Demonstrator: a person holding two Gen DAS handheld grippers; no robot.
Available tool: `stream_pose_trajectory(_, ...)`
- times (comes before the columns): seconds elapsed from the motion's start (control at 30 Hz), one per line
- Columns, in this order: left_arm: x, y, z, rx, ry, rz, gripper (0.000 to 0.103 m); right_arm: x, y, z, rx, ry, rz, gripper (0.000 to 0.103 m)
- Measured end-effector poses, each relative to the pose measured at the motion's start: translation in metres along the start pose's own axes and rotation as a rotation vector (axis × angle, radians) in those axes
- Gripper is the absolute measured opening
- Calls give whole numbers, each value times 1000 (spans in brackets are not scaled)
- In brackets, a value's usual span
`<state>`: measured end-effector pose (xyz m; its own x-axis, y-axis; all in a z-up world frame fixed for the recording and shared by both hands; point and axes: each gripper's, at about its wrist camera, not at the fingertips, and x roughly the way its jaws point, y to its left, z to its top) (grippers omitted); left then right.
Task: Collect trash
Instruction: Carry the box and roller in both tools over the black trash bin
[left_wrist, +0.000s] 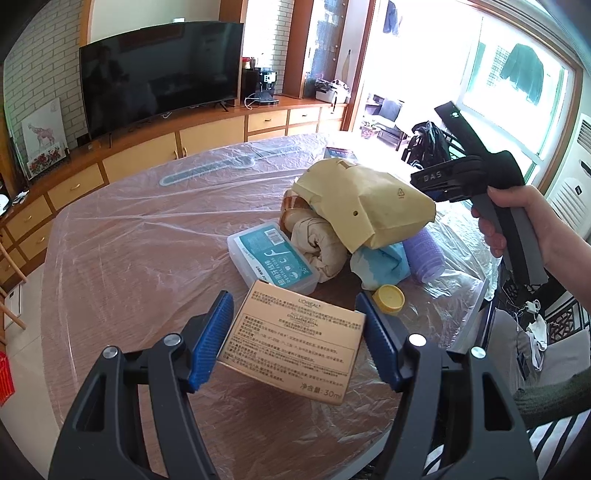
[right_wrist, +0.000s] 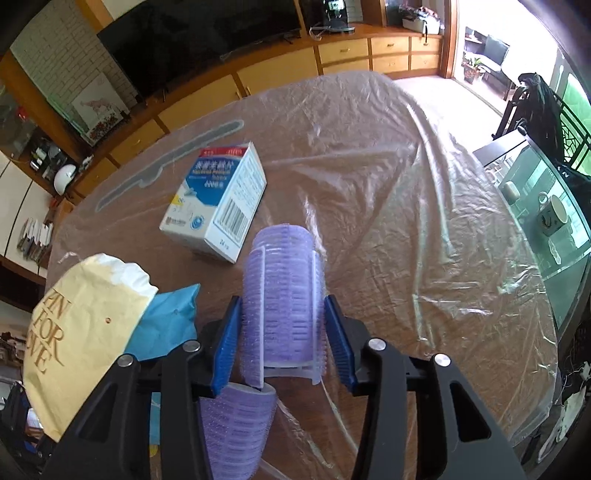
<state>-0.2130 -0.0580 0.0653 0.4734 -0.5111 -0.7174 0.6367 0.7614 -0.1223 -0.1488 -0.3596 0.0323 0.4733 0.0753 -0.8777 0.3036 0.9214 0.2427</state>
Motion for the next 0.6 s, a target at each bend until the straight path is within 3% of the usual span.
stream_pose_trajectory(0.33, -20, 0, -1, -94, -43, 33, 69, -62, -2, -4, -68, -112, 129, 44)
stream_pose_trajectory(0.6, -36, -29, 1, -144, -78, 106, 69, -99, -4, -22, -184, -116, 237, 44)
